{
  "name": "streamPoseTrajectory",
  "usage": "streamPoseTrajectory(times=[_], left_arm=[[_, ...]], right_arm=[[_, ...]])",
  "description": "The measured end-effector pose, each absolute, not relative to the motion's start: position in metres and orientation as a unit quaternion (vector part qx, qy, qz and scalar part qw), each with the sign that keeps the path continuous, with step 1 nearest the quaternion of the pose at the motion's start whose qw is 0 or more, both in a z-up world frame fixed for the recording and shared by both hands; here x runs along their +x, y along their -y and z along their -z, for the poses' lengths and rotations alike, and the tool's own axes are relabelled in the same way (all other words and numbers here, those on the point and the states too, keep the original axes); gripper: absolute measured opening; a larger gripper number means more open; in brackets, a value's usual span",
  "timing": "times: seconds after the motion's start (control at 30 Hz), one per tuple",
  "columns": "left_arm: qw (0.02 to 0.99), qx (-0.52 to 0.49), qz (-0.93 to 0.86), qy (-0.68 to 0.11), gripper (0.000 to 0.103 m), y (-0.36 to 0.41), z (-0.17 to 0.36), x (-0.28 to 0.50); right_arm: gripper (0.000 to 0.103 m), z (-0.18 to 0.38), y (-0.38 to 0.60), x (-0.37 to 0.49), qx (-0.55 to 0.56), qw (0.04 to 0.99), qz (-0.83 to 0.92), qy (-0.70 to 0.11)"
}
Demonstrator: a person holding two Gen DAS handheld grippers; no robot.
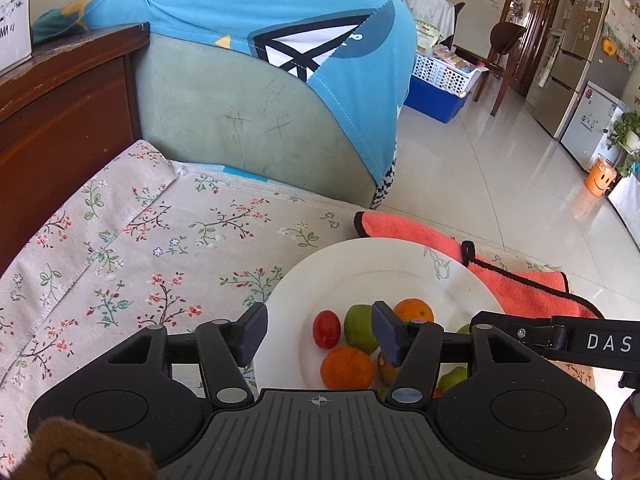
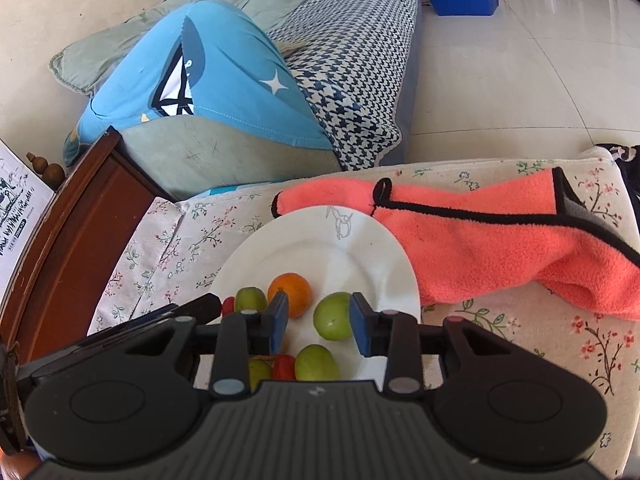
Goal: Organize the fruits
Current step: 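Lower both fruits onto the plate and open both tools, then move both tools back over the remaining oranges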
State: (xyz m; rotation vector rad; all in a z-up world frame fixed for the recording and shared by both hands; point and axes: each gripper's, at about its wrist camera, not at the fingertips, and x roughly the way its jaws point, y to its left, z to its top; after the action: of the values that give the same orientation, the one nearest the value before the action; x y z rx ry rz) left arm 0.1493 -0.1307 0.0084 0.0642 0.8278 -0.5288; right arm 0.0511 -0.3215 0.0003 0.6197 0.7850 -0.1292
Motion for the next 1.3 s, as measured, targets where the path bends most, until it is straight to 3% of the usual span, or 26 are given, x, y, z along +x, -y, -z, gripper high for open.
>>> streamPoseTrajectory(times=[0.3,0.4,0.7,1.3], left_arm=[[0.882,0.036,0.244,-0.402,0.060,0.115,-0.027,0.135],[0.885,0.045,0.228,-0.403,0.067,0.106,-0.031,0.129],[0.893,0.036,0.191,-0.405,0.077,0.066,-0.044,0.117],[0.883,0.055,0.195,-0.423,0.081,0.027,-0.036,0.086]], right_arm=[[0.036,-0.013,0.311,0.044,0.272,0.887,0.047,-0.370],[0.037,-0.018,0.307,0.039,0.269,0.890,0.040,-0.367],[0.040,-0.029,0.286,0.025,0.250,0.896,0.005,-0.366],[0.040,-0.022,0.241,0.003,0.219,0.891,-0.054,-0.394]])
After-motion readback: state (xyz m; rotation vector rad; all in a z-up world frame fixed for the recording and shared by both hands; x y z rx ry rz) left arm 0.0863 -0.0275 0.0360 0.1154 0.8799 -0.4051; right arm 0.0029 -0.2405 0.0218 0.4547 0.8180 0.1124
